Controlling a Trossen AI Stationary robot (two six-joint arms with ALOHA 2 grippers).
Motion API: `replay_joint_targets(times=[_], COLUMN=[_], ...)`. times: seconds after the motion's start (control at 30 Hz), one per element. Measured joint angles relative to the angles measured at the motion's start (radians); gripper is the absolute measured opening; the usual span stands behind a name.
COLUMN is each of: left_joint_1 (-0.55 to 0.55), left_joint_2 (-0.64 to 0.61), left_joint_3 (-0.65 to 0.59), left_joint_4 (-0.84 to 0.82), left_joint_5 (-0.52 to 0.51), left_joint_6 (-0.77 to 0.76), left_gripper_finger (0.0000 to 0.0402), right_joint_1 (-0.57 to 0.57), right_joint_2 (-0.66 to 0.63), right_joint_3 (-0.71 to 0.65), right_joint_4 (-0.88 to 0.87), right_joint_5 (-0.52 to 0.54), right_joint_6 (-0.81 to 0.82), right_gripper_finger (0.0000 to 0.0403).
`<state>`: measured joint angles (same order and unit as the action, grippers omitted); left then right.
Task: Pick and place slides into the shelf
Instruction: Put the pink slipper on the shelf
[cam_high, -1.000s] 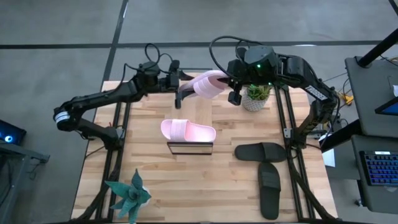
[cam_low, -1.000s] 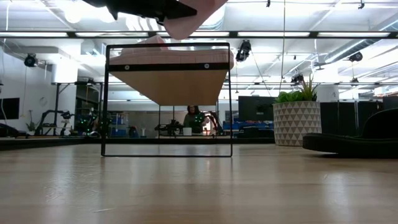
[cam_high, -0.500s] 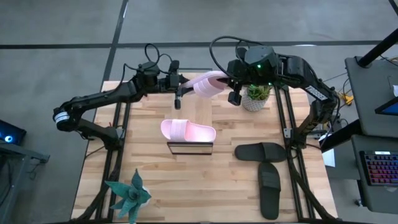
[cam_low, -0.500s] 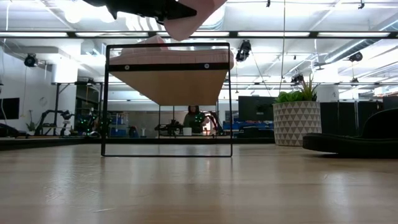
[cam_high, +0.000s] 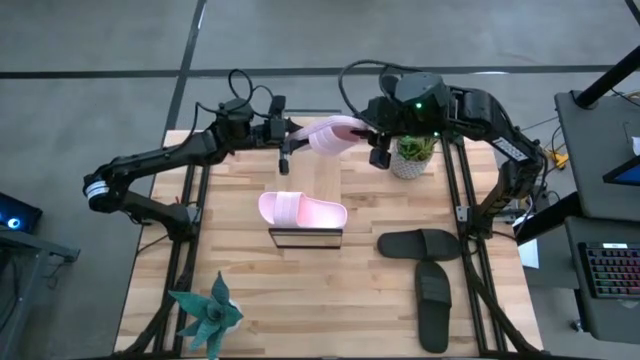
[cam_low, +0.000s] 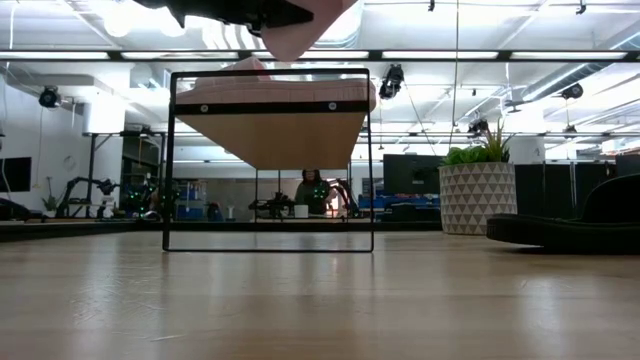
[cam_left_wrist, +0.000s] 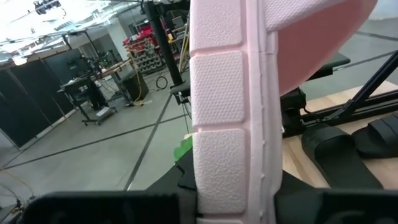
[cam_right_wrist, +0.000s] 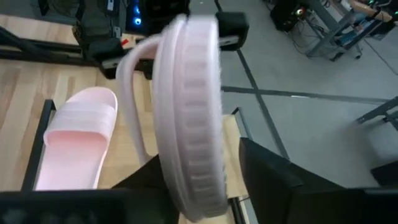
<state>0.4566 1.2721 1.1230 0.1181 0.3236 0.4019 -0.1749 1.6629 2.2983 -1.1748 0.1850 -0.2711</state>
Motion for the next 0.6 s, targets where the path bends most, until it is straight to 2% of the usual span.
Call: replay_joint_targets(times=[0.1, 0.2, 0.4, 0.6], left_joint_1=[0.000, 0.000, 0.001, 0.001], left_joint_2=[-0.011, -0.019, -0.027, -0.024], left_joint_3=[-0.001, -0.001, -0.014, -0.043], left_joint_4=[-0.004, -0.005, 0.015, 0.136], left_joint_5=[-0.037, -0.070, -0.135, -0.162], left_joint_6=[-0.005, -0.072, -0.191, -0.351], left_gripper_finger=[0.0040, 0.0040, 0.0040, 0.0040], right_joint_1=[0.000, 0.006, 0.052, 0.130], right_joint_2=[-0.007, -0.026, -0.055, -0.051], right_joint_3=[0.029, 0.041, 0.039, 0.038], right_joint_4=[0.000, 0.000, 0.002, 0.004], right_joint_5=[0.018, 0.068, 0.167, 0.269], right_joint_6=[-0.002, -0.016, -0.085, -0.149], right_gripper_finger=[0.0164, 0.0169, 0.0160, 0.0147])
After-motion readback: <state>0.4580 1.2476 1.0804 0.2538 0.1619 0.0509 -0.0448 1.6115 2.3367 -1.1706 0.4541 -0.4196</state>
